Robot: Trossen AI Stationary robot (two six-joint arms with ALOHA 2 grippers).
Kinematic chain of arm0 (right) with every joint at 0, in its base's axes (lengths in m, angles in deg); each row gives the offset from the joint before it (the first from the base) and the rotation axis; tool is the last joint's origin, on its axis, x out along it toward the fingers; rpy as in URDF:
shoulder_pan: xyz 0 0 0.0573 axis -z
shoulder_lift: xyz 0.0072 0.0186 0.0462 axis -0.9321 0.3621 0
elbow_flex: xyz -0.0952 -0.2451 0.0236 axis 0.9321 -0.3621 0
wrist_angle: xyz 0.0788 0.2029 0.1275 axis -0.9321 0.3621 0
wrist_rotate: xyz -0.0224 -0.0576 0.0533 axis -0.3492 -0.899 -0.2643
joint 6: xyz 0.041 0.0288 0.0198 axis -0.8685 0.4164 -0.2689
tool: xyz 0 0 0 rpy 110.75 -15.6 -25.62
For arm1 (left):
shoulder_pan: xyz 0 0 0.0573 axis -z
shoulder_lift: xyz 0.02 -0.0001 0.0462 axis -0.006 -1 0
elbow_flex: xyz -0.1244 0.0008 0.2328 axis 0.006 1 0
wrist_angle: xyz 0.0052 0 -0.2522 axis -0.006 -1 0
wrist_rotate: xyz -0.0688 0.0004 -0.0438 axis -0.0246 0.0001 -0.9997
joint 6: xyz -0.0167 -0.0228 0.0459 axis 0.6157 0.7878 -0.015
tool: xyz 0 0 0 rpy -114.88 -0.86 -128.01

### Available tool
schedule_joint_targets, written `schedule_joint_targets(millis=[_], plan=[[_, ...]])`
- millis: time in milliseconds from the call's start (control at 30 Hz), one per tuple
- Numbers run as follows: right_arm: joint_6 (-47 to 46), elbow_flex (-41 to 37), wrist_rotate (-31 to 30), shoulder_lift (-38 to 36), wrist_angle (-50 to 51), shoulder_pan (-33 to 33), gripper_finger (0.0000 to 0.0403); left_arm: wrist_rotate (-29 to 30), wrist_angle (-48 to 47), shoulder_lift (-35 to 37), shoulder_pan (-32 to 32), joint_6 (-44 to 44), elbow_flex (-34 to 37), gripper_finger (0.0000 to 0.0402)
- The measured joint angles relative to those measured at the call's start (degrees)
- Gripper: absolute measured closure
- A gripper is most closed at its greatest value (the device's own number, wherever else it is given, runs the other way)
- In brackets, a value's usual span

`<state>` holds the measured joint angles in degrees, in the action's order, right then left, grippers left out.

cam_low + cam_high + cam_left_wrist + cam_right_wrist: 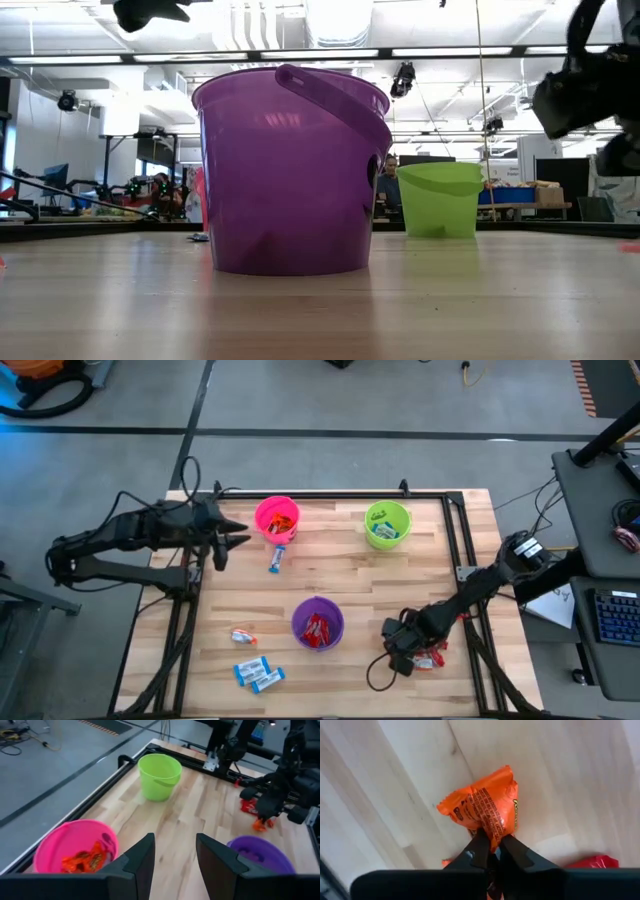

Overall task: Sort candy
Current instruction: Put the orange chocolate into the pink bucket

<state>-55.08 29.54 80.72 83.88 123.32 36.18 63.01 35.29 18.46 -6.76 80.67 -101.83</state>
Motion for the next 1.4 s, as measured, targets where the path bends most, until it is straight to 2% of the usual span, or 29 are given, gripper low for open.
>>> schedule_joint_targets(millis=[167, 400, 533, 700, 900, 1067, 1133, 1267, 1400], plan=[[-2.12, 0.0, -2.43, -4.23, -0.03, 2.05, 0.0388, 0.92, -1.81, 1.88, 0.0, 0.02, 0.13, 0.0274], [-1.49, 1.33, -14.9, -13.45, -0.57, 8.65, 0.0389, 1.6, -2.55, 2.71, 0.0, 0.2, 0.2, 0.0274], [5.96, 3.45, -21.32, -18.27, -4.19, 15.7, 0.039, 3.32, -2.55, 2.65, -0.02, 0.07, 0.2, 0.0274], [20.85, 5.59, -22.46, -20.17, -18.33, 27.51, 0.039, 4.44, -2.53, 2.51, -0.02, -0.11, 0.2, 0.0274], [35.8, 6.77, -17.1, -15.38, -41.0, 40.94, 0.039, 5.83, -2.58, 2.4, -0.08, -0.24, 0.2, 0.0274], [42.45, 10.18, -14.0, -7.08, -53.84, 48.1, 0.039, 8.18, -2.58, 2.32, -0.07, -0.03, 0.2, 0.0274], [44.13, 12.92, -12.47, -3.23, -56.95, 49.68, 0.039, 9.76, -2.61, 2.27, -0.07, 0.44, 0.2, 0.0274], [47.86, 19.54, -12.13, 3.75, -57.24, 51.43, 0.039, 13.89, -2.93, 2.27, -0.07, 3.6, 0.2, 0.0274], [49.92, 25.78, -10.94, 9.59, -57.19, 52.23, 0.039, 15.56, -3.73, 2.23, -0.07, 5.79, 0.2, 0.0274]])
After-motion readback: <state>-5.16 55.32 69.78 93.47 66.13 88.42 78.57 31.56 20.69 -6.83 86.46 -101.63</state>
